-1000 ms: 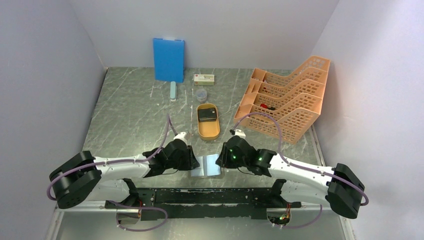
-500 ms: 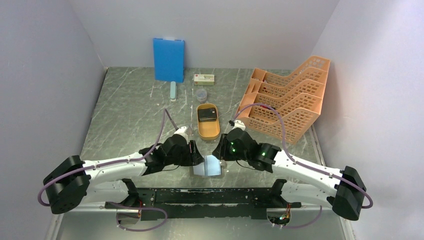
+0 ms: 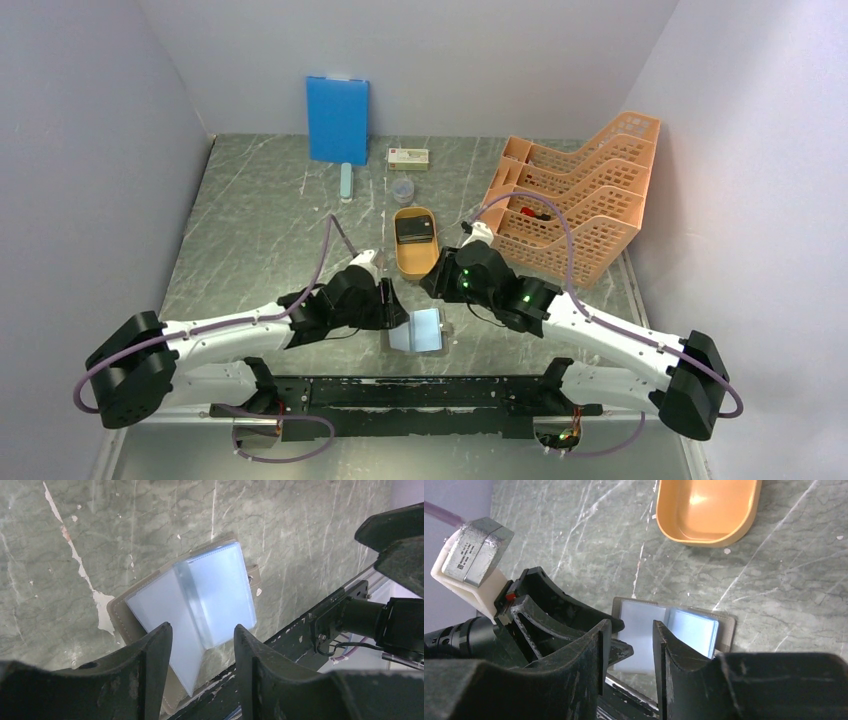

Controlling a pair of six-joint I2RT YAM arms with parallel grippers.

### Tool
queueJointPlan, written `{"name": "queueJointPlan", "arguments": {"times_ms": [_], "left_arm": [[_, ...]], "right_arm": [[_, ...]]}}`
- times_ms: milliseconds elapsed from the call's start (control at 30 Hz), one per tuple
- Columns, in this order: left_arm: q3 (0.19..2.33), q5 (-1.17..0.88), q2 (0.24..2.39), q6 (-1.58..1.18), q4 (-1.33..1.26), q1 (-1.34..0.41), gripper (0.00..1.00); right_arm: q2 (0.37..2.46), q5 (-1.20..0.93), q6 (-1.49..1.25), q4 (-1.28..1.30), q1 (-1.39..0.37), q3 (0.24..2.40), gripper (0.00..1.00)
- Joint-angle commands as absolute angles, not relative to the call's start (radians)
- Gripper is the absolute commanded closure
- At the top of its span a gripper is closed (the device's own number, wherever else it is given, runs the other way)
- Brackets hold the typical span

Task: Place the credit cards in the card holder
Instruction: Turn over the card slot in the card holder, then pick up the credit card from the storage box.

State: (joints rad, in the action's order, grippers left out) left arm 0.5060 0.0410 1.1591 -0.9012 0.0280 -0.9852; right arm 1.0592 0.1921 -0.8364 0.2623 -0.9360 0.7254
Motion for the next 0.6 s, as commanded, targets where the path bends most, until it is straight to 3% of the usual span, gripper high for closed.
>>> {"name": "queueJointPlan", "arguments": {"times_ms": [0,233,567], "left_arm": [[0.546,0.029,1.183,-0.865,0.009,-0.987,0.48],[0.426,0.011,1.254,-0.901,-0.080,-0.987,0.59],[0.391,0.031,1.174,-0.910,-0.078,-0.986,0.59]], "right_arm": [[1.061,0.203,-0.834,0.207,-0.929,0.709,0.60],[1.116,0.124,-0.894,0.128,-0.898,0.675,0.59],[1.249,0.228,-1.130,-0.083,-0.827,0.696,0.39]]}}
